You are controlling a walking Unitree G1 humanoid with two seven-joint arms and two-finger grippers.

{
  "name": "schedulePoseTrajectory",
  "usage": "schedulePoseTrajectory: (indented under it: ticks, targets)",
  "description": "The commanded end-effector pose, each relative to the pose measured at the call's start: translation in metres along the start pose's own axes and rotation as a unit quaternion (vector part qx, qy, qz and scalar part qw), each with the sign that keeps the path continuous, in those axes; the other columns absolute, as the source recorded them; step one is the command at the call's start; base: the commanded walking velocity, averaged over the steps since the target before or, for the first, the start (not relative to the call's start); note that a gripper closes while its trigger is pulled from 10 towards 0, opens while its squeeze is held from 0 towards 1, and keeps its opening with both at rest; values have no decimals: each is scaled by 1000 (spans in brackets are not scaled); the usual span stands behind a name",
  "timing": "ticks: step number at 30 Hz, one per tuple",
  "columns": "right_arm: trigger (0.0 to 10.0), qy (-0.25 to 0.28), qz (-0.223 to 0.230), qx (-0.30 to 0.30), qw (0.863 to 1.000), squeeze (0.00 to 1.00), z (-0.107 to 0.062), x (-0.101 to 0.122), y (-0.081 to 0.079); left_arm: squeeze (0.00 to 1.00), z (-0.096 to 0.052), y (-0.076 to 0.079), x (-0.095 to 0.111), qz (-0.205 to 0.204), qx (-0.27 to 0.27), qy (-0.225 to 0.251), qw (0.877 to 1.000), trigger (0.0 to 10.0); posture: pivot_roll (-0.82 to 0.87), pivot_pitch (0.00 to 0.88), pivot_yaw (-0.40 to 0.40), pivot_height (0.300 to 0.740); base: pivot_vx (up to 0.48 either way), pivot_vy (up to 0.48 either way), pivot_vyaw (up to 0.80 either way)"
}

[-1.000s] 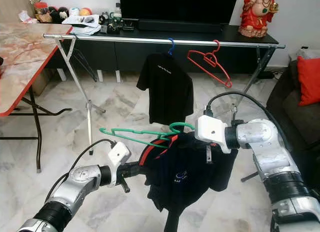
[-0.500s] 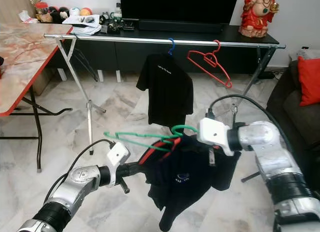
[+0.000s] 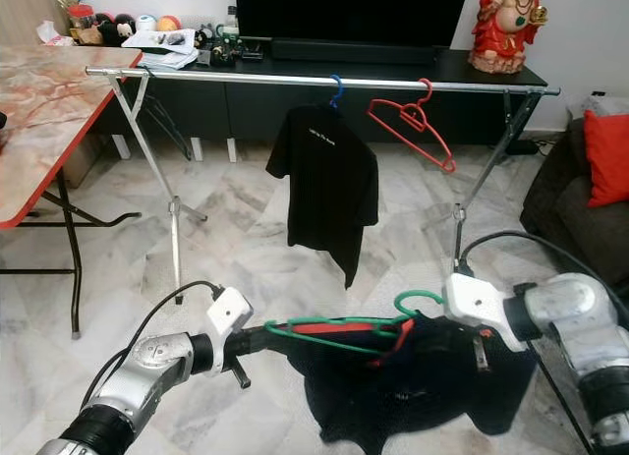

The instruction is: Hang hanger

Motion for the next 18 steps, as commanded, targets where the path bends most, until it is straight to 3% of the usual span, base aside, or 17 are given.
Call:
schedulePoseTrajectory:
  ticks: [1, 4, 8, 10, 12, 14, 18]
  targets:
    - [0, -82, -1, -32, 996, 0, -20, -19, 4, 0, -8, -7, -8, 5, 16, -21, 1000, 0, -68, 88, -69, 740, 0, 0, 0]
    - [0, -132, -19, -49, 990, 0, -22, -28, 6, 0, -8, -7, -9, 8, 17, -27, 999, 0, -68, 89, -66, 740, 0, 0, 0]
    - [0, -113, -17, -33, 993, 0, -19, -24, 5, 0, -9, -8, -12, 16, 20, -38, 999, 0, -66, 89, -66, 740, 0, 0, 0]
    - [0, -131, -23, -33, 991, 0, -19, -27, 5, 0, -9, -8, -12, 15, 22, -38, 999, 0, -66, 89, -66, 740, 0, 0, 0]
    - [0, -197, -44, -56, 978, 0, -23, -38, 9, 0, -10, -10, -12, 16, 27, -41, 999, 0, -66, 89, -67, 740, 0, 0, 0]
    - [0, -220, -54, -69, 972, 0, -24, -42, 11, 0, -10, -10, -13, 17, 29, -42, 999, 0, -63, 88, -67, 740, 0, 0, 0]
    - [0, -190, -73, -117, 972, 0, -21, -30, 22, 0, -10, -9, -17, 34, 22, -60, 997, 0, -61, 87, -67, 740, 0, 0, 0]
Point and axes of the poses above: a point about 5 cm out from each wrist's last joint towards the gripper, its own z axis pointing out of the wrist towards the gripper, its own x axis along the axis of the wrist's last joint, y = z × x, the point moved 2 cm from there along z, pointing out of the wrist towards the gripper, and after that the axes turned 13 degrees about z, right-handed, at the moved point
